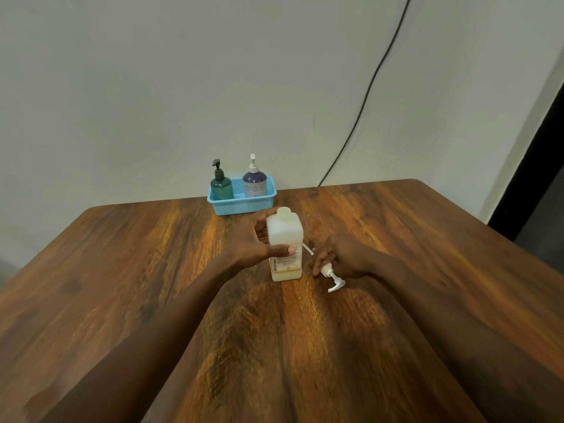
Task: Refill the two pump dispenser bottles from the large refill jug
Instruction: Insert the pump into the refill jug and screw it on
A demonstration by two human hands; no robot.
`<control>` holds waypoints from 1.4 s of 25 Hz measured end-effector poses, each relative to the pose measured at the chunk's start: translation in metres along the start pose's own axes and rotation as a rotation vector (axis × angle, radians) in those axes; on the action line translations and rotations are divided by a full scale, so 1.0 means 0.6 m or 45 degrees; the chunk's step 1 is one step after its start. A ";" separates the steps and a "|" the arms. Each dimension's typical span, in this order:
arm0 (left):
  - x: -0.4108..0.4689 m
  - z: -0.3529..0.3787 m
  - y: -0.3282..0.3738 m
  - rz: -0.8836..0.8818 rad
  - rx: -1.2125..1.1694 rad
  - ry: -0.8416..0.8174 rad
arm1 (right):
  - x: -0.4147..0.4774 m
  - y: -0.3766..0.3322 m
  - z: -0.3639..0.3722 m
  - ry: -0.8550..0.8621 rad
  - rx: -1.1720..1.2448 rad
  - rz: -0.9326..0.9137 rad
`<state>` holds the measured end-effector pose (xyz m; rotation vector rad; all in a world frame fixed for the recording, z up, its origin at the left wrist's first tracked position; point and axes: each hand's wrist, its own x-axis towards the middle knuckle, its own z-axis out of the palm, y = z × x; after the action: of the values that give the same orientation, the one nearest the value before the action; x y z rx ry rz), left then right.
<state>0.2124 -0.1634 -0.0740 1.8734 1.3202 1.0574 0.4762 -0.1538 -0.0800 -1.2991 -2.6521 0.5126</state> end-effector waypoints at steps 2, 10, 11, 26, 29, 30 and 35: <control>-0.003 -0.003 -0.004 -0.011 0.004 0.019 | -0.001 -0.008 -0.001 -0.134 -0.127 -0.010; -0.018 -0.017 0.008 -0.039 -0.037 0.162 | 0.012 -0.031 -0.008 0.107 -0.002 -0.045; -0.019 -0.023 0.009 -0.047 -0.049 0.196 | 0.015 -0.035 -0.012 0.190 0.057 -0.089; -0.023 -0.070 0.016 -0.238 0.169 0.300 | 0.064 -0.178 -0.135 1.290 1.061 -0.304; -0.023 -0.068 0.024 -0.239 0.192 0.291 | 0.063 -0.188 -0.147 1.329 1.171 -0.340; -0.023 -0.068 0.025 -0.243 0.185 0.293 | 0.063 -0.189 -0.149 1.328 1.176 -0.341; -0.022 -0.069 0.025 -0.237 0.109 0.285 | 0.064 -0.181 -0.146 1.299 1.177 -0.300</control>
<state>0.1814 -0.1793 -0.0444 1.6906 1.6567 1.1528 0.3964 -0.1645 0.0405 -0.6415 -1.3876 0.6651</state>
